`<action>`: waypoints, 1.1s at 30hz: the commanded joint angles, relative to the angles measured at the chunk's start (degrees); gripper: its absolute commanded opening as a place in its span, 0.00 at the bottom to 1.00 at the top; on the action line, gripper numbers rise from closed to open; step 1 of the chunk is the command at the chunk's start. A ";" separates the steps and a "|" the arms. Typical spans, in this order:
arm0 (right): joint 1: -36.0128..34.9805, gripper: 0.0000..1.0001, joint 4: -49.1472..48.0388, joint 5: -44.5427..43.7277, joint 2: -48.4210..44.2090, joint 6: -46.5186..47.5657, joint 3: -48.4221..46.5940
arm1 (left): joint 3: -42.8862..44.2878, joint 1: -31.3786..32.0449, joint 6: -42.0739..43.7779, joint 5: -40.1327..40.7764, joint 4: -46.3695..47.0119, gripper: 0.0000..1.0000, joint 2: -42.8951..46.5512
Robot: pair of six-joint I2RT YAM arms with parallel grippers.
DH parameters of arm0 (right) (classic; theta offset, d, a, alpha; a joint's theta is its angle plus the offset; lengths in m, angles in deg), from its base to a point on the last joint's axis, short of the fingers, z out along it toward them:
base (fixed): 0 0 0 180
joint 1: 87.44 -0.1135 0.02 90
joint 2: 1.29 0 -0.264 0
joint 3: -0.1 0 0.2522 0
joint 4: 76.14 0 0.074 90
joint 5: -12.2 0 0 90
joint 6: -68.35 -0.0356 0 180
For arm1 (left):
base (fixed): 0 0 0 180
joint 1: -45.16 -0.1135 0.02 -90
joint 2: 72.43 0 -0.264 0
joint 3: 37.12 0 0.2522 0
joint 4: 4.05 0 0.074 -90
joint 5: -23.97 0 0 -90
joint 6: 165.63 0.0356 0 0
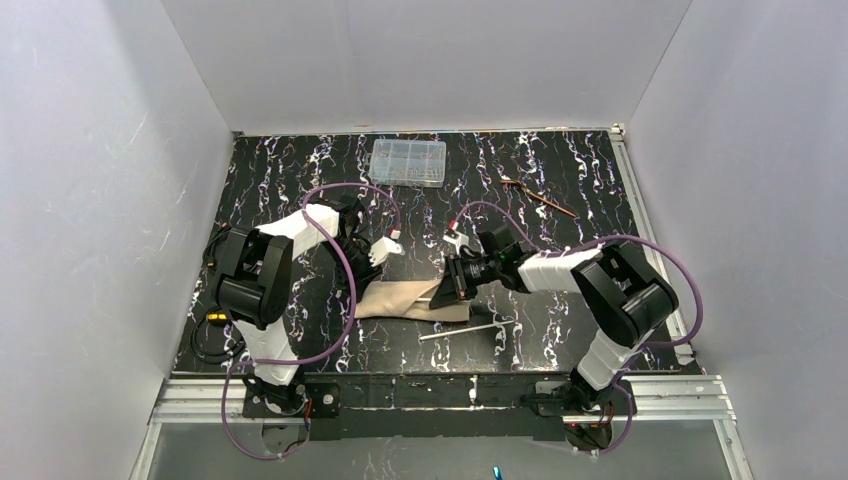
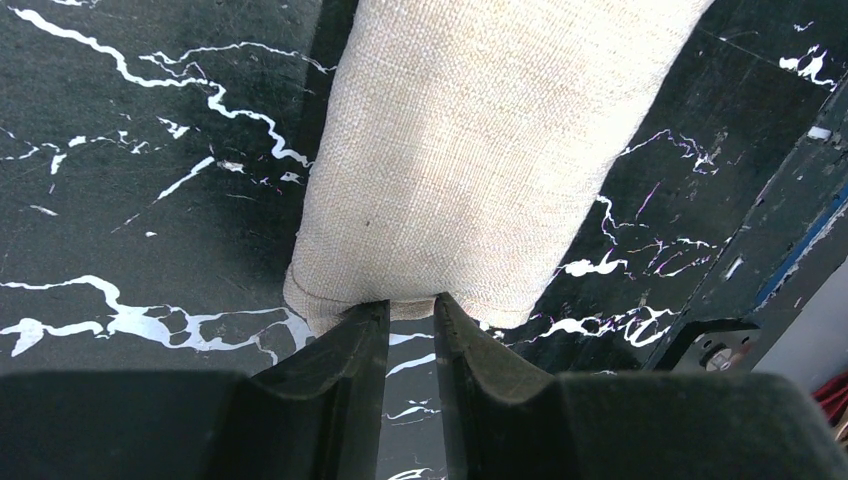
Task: Fold the napkin into a case and place the utensils inside
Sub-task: Insert the utensils into the folded napkin, then pick up the utensils from the center of the board.
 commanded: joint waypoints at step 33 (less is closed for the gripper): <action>1.80 0.51 58.82 -31.81 -29.63 24.07 -13.01 | -1.19 -0.13 2.33 1.07 -2.24 0.22 -0.65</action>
